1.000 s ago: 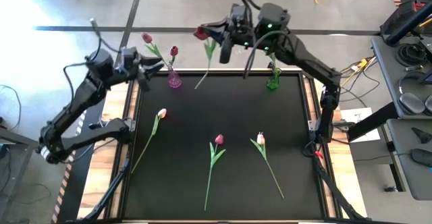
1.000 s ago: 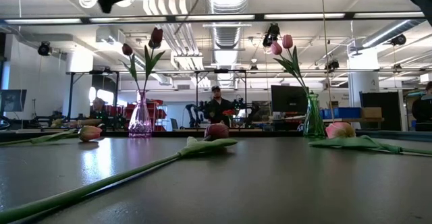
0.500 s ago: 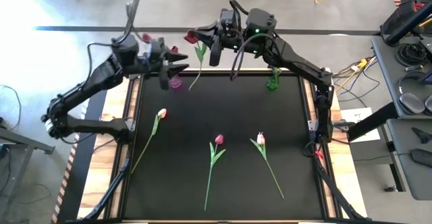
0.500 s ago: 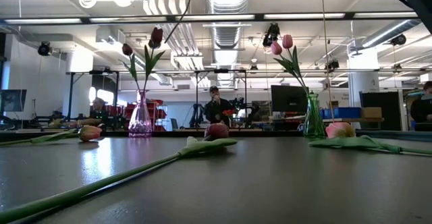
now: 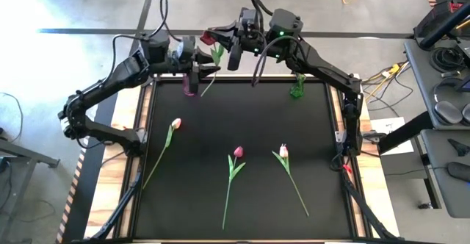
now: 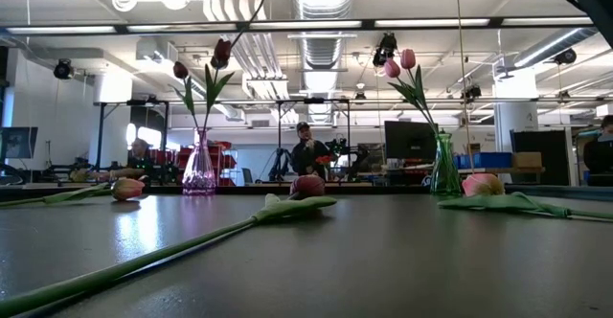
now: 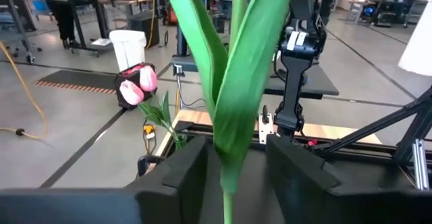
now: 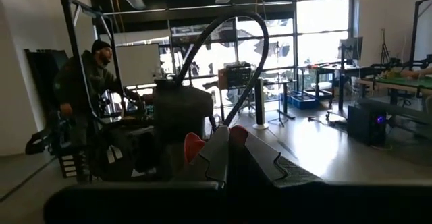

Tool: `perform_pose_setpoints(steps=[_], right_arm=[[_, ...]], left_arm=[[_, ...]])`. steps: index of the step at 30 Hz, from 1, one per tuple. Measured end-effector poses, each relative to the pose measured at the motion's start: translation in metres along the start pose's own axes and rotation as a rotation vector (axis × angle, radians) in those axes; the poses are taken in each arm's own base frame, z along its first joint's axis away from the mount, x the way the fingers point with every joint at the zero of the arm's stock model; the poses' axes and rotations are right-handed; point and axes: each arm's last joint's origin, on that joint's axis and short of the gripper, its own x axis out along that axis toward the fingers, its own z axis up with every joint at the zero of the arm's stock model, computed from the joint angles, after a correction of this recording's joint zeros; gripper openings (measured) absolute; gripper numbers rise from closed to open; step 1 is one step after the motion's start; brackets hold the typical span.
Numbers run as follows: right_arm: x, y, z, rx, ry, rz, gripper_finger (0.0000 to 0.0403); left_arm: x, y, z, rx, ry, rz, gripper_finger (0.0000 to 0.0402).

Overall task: Sort flowers into vase by color
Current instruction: Put the top red flower into the purple vase

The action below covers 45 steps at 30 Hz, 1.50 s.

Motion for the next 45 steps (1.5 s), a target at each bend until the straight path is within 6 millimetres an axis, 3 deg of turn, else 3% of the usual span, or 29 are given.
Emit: perform_pose_setpoints(steps=[9, 13, 21, 26, 31, 39, 45], right_arm=[[0.001, 0.003, -0.001, 0.019, 0.005, 0.007, 0.0017], [0.000, 0.003, -0.002, 0.011, 0.020, 0.007, 0.0052], [-0.010, 0.006, 0.010, -0.027, 0.007, 0.007, 0.0170], [-0.027, 0.009, 0.029, -0.104, -0.004, -0.065, 0.0194], [-0.044, 0.013, 0.038, -0.159, 0.066, -0.144, 0.0159], [-0.048, 0.023, 0.036, -0.183, 0.125, -0.120, 0.0020], [-0.046, 0.029, 0.035, -0.205, 0.127, -0.111, 0.0012]], left_arm=[[0.010, 0.000, -0.003, 0.014, 0.022, -0.016, 0.0011], [0.002, -0.003, 0.001, 0.039, 0.008, 0.009, 0.0007], [-0.030, -0.010, 0.013, 0.100, -0.029, 0.140, 0.0002], [-0.051, -0.011, 0.007, 0.095, -0.054, 0.224, 0.0001], [-0.073, -0.006, -0.012, 0.095, -0.086, 0.364, 0.0001], [-0.100, 0.009, -0.052, 0.100, -0.294, 0.535, 0.0000], [-0.107, 0.027, -0.090, 0.104, -0.343, 0.650, 0.0000]])
